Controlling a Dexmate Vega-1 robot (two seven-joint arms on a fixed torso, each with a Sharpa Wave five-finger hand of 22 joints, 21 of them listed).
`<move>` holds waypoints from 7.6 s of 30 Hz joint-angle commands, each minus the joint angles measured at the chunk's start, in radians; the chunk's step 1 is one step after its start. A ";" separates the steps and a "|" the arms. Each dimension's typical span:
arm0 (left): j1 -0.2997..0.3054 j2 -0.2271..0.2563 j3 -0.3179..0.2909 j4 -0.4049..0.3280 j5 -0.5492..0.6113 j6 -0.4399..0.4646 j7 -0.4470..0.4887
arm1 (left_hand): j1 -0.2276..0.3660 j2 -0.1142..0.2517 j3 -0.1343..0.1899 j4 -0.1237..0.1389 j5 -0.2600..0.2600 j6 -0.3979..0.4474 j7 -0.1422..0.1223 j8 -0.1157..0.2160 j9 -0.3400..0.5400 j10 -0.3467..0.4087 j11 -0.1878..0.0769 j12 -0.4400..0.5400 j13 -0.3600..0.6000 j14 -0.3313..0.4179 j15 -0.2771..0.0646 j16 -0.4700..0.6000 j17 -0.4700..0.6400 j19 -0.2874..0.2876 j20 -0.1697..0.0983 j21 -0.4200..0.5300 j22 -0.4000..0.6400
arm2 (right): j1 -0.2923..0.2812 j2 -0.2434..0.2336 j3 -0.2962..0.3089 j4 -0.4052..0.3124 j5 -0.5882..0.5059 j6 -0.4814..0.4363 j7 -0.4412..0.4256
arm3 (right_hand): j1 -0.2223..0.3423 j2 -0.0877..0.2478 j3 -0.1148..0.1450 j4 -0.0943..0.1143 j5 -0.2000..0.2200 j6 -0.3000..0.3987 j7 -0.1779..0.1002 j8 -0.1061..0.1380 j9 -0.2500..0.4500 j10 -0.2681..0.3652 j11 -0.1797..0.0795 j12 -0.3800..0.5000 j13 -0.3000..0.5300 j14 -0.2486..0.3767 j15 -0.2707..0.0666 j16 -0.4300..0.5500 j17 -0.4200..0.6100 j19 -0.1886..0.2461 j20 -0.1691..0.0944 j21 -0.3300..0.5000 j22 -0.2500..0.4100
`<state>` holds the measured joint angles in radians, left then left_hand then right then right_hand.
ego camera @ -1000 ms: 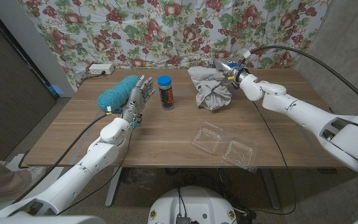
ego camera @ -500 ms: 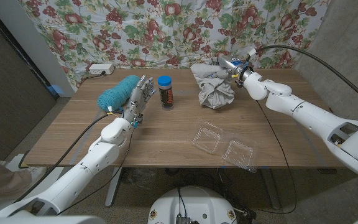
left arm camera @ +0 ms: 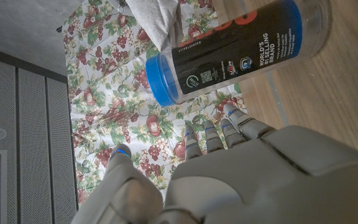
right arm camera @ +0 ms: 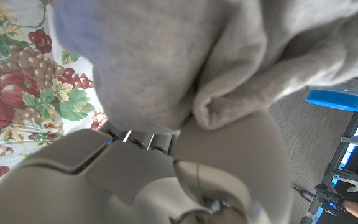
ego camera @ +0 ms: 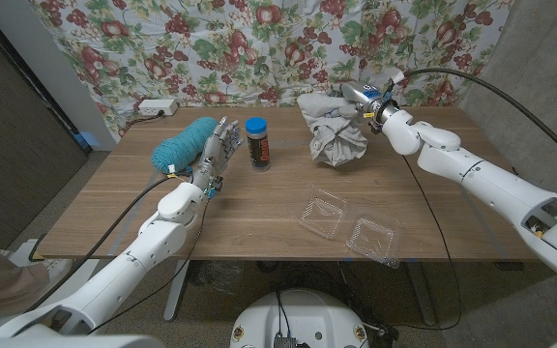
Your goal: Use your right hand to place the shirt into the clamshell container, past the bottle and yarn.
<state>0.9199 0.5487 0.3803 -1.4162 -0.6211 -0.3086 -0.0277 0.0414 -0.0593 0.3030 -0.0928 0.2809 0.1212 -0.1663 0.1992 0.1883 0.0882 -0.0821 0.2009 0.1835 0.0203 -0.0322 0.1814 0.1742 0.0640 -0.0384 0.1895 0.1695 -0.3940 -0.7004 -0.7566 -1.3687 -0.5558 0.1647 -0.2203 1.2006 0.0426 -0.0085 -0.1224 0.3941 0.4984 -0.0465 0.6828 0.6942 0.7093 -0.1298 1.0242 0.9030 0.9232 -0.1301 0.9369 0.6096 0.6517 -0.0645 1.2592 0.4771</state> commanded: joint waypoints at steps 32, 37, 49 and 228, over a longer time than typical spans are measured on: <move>0.007 0.011 -0.008 0.003 -0.016 -0.013 -0.027 | 0.000 0.009 -0.003 -0.001 -0.001 0.003 -0.003 -0.002 0.001 0.007 -0.001 0.000 0.003 -0.002 -0.059 0.005 0.004 0.012 -0.038 0.004 0.006 | -0.173 -0.105 0.155 -0.310 -0.002 -0.099 0.059 | 0.058 0.079 -0.008 0.010 0.000 0.001 0.002 -0.011 -0.001 0.056 -0.058 -0.015 0.004 -0.004 -0.102 -0.012 0.005 -0.040 -0.135 0.086 -0.057; 0.008 0.012 -0.007 0.002 -0.016 -0.013 -0.028 | 0.000 0.009 -0.003 -0.001 -0.001 0.003 -0.002 -0.002 0.001 0.007 -0.001 0.000 0.003 -0.003 -0.058 0.004 0.004 0.012 -0.038 0.004 0.006 | -0.204 -0.119 0.176 -0.347 0.008 -0.109 0.060 | 0.057 0.079 -0.009 0.009 0.001 0.003 0.004 -0.010 0.002 0.057 -0.056 -0.017 0.005 -0.004 -0.102 -0.013 0.006 -0.045 -0.135 0.098 -0.068; 0.007 0.006 -0.002 0.002 -0.014 -0.009 -0.025 | 0.000 0.010 -0.004 -0.002 -0.001 0.004 -0.001 -0.002 0.001 0.010 0.000 0.001 0.003 -0.004 -0.058 0.004 0.004 0.012 -0.040 0.004 0.006 | -0.268 -0.157 0.223 -0.422 0.016 -0.141 0.069 | 0.054 0.080 -0.009 0.009 0.002 0.005 0.003 -0.011 0.004 0.057 -0.056 -0.019 0.009 -0.004 -0.102 -0.015 0.006 -0.053 -0.134 0.118 -0.087; 0.018 -0.014 0.005 0.013 -0.005 -0.055 -0.031 | 0.001 0.015 -0.013 -0.009 -0.001 0.005 -0.003 -0.002 0.001 0.019 0.000 0.001 0.003 -0.007 -0.062 0.004 0.004 0.013 -0.045 0.004 0.006 | -1.122 -0.236 0.745 -1.183 0.080 -0.551 0.165 | 0.050 0.078 0.005 -0.002 -0.007 0.115 -0.027 -0.020 -0.019 0.139 -0.062 -0.040 0.019 0.018 -0.101 -0.030 0.035 -0.115 -0.135 0.292 -0.272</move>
<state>0.9348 0.5369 0.3837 -1.3983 -0.6306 -0.3631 -0.0663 0.0349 -0.0447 0.2921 -0.1037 0.2810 0.1212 -0.1663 0.1992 0.1857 0.0988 -0.0822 0.2009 0.1835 0.0203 -0.0322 0.1814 0.1742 0.0691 -0.0334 0.1895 0.1695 -1.4865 -0.9396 -0.0285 -2.5421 -0.4788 -0.3885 -0.0829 1.1850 0.0583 -0.0097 -0.1214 0.3890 0.6039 -0.0733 0.6556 0.6719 0.7589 -0.1128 0.9825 0.9207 0.9323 -0.1320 0.8995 0.6418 0.5308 -0.0502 1.5461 0.2027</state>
